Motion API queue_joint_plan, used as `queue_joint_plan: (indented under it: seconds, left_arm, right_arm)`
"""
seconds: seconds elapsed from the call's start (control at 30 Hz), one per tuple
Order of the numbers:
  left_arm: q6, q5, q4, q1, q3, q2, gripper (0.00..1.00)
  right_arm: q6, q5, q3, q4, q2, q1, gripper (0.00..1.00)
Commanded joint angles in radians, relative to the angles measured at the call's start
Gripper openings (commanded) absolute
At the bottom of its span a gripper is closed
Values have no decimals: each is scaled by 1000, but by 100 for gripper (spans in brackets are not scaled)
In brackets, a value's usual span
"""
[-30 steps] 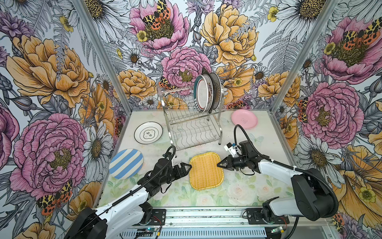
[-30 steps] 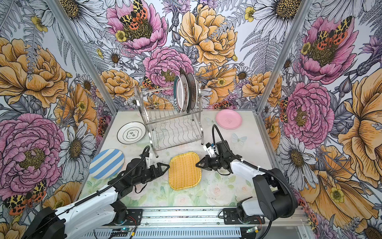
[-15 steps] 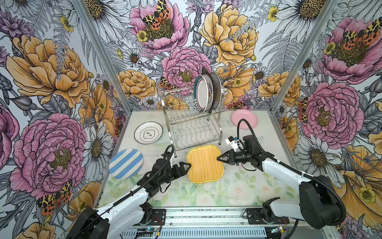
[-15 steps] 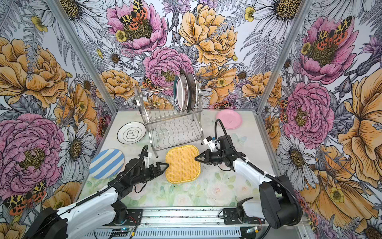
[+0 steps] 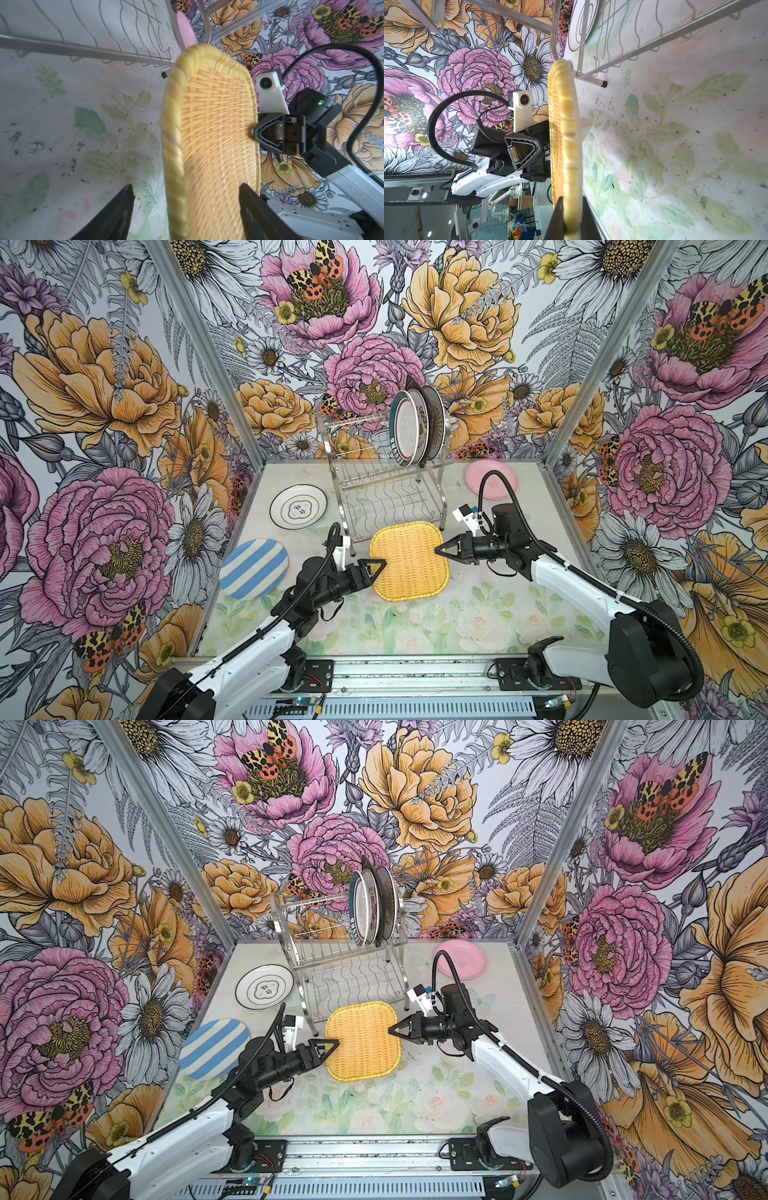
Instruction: Load the plates into the dish rack
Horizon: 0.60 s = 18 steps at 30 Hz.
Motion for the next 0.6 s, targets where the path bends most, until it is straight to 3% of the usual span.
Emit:
queue_joint_plan:
  seconds: [0.0,0.27,0.57]
  left_arm:
    - [-19,68,83,9,27,23,75]
    - [-28,121,112,9,66,84,60]
    - [-39,121,122,10,73,98,26]
  right_arm:
    - [3,-66,43,45,-42,1,0]
    - [-12,-73,41,43,-41,15,0]
    - [-19,-72,33,44,-44,19,0]
